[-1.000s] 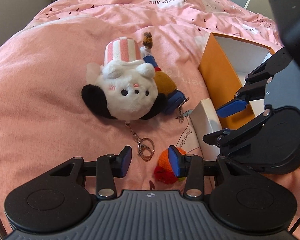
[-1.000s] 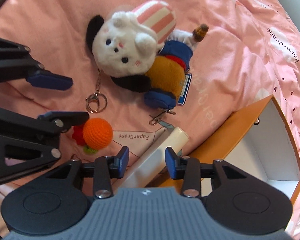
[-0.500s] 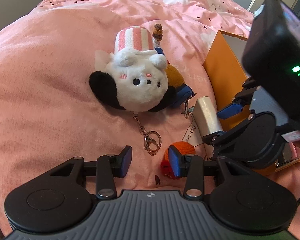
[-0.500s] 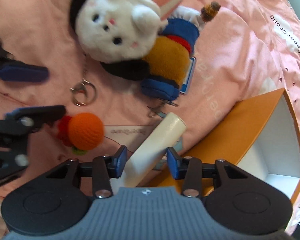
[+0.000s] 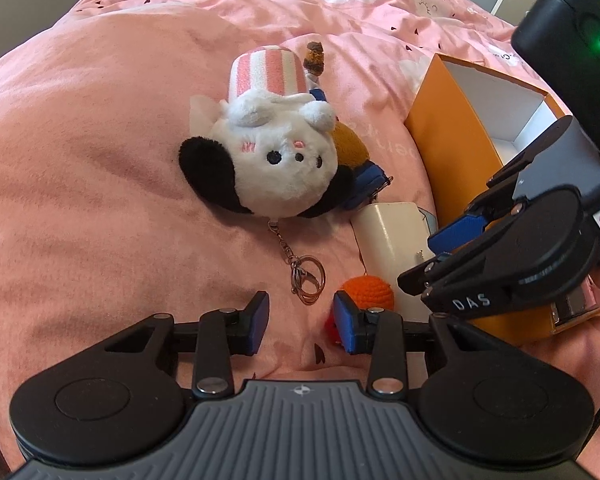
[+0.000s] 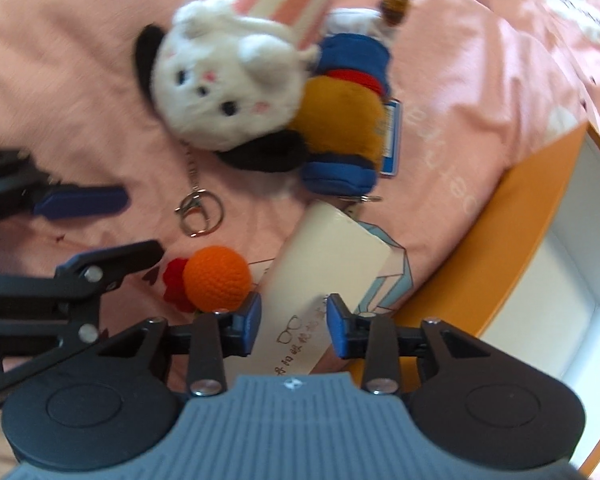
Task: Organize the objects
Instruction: 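Move both tools back to the plush toys and white glasses case, then grasp the orange crochet ball with the left tool while the right tool grasps the white glasses case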
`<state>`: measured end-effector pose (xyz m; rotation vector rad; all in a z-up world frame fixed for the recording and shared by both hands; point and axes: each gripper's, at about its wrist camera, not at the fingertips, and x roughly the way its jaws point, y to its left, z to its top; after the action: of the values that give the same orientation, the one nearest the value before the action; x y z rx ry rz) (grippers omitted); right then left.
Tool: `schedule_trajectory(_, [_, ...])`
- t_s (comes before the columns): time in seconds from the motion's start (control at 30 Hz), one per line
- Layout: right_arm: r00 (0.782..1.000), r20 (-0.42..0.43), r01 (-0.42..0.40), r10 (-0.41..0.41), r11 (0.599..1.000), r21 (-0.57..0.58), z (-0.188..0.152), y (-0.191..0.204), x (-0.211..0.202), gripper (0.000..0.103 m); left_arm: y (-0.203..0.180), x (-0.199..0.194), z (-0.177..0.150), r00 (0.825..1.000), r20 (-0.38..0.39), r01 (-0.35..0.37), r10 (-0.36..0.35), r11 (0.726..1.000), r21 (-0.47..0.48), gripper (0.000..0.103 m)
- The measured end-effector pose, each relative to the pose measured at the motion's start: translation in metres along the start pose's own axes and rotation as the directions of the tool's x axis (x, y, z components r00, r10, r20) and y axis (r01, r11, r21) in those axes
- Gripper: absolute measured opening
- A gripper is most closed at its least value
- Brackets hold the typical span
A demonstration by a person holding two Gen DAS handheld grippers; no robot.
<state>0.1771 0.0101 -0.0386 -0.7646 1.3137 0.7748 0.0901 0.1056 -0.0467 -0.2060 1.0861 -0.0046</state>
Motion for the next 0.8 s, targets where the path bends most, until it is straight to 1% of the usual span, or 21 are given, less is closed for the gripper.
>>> schedule_trajectory(0.13, [1.000, -0.011, 0.001, -0.001, 0.999, 0.033, 0.003, -0.001, 0.006, 0.042, 0.000, 0.001, -0.001, 1.000, -0.006, -0.012, 0.012, 1.000, 0.013, 0.044])
schedule_trajectory(0.2, [1.000, -0.021, 0.004, -0.003, 0.999, 0.049, 0.005, -0.001, 0.009, 0.046, -0.001, 0.001, -0.001, 1.000, -0.006, -0.009, 0.009, 1.000, 0.024, 0.045])
schedule_trajectory(0.3, [0.999, -0.038, 0.012, -0.009, 0.998, 0.066, 0.009, 0.000, 0.014, 0.048, -0.003, 0.000, -0.003, 1.000, -0.008, 0.021, -0.021, 0.998, 0.059, 0.050])
schedule_trajectory(0.37, [0.999, -0.046, 0.017, -0.013, 0.997, 0.073, 0.012, 0.000, 0.016, 0.049, -0.005, 0.002, -0.004, 0.999, -0.012, 0.038, -0.038, 0.996, 0.084, 0.051])
schedule_trajectory(0.43, [0.999, -0.050, 0.008, -0.004, 0.996, 0.087, 0.013, -0.001, 0.016, 0.049, -0.007, 0.006, -0.004, 0.998, -0.018, 0.064, -0.063, 0.993, 0.098, 0.054])
schedule_trajectory(0.57, [0.999, -0.053, -0.006, 0.011, 0.994, 0.105, 0.015, -0.003, 0.014, 0.049, -0.019, 0.016, -0.005, 0.996, -0.022, 0.084, -0.081, 0.985, 0.153, 0.057])
schedule_trajectory(0.73, [0.999, -0.049, -0.003, 0.008, 0.994, 0.105, 0.014, -0.001, 0.012, 0.049, -0.026, 0.031, -0.002, 0.994, -0.044, 0.104, -0.099, 0.982, 0.155, 0.057])
schedule_trajectory(0.8, [0.999, -0.047, 0.003, 0.003, 0.993, 0.122, 0.014, 0.000, 0.011, 0.049, -0.028, 0.037, -0.001, 0.993, -0.057, 0.108, -0.100, 0.983, 0.151, 0.057])
